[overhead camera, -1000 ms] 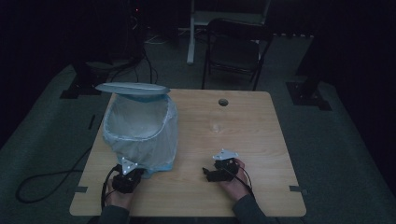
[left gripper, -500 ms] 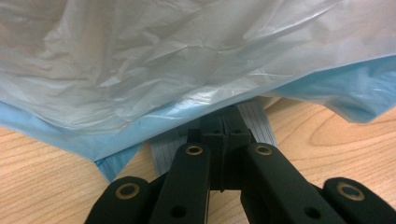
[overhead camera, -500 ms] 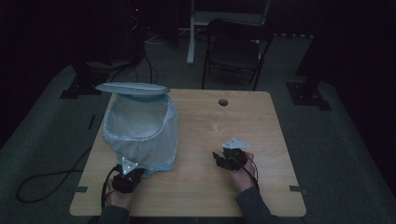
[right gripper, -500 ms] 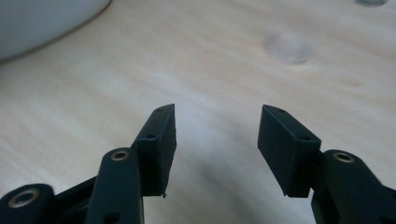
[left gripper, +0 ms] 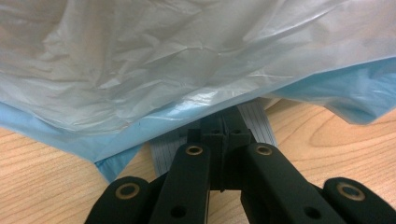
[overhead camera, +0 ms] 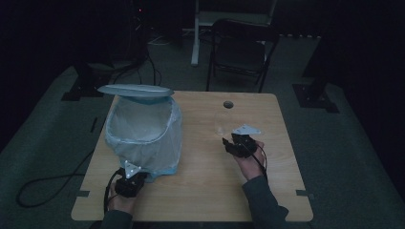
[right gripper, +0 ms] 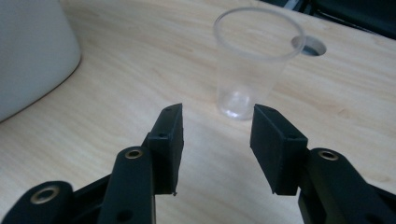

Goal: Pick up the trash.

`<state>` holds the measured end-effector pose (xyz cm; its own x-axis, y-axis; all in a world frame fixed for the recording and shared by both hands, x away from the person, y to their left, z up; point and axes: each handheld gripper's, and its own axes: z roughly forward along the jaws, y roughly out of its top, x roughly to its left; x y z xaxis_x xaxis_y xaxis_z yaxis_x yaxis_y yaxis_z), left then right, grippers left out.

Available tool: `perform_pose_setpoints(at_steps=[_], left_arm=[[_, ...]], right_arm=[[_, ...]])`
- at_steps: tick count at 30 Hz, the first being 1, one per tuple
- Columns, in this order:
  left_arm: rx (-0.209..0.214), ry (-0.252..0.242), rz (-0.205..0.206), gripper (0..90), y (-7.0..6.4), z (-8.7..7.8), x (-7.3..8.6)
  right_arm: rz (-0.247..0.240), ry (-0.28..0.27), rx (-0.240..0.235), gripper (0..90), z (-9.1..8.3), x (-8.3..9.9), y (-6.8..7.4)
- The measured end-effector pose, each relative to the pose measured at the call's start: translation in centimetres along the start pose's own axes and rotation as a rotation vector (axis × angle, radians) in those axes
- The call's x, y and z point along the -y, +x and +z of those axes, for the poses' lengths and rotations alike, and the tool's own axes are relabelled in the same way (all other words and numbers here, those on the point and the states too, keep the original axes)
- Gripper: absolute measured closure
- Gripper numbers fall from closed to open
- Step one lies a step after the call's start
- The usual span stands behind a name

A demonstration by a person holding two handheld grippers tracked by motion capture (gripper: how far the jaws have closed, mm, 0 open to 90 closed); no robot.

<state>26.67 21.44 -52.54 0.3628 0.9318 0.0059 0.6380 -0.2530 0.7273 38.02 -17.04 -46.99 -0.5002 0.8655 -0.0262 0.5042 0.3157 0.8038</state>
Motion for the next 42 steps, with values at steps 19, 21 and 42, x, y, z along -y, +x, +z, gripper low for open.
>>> perform_pose_setpoints(at_steps=[19, 21, 42], left_arm=[[0.01, -0.001, -0.01, 90.0, 0.1, 0.0, 0.0], [0.01, -0.001, -0.008, 90.0, 0.2, 0.0, 0.0], [0.009, -0.002, -0.008, 90.0, 0.1, 0.0, 0.0]], right_arm=[[0.037, -0.001, 0.061, 53.8, 2.3, -3.2, -2.0], [0.036, 0.004, 0.067, 53.7, 2.6, -3.5, -2.1], [0.095, -0.003, 0.096, 54.1, 4.4, -5.0, -4.0]])
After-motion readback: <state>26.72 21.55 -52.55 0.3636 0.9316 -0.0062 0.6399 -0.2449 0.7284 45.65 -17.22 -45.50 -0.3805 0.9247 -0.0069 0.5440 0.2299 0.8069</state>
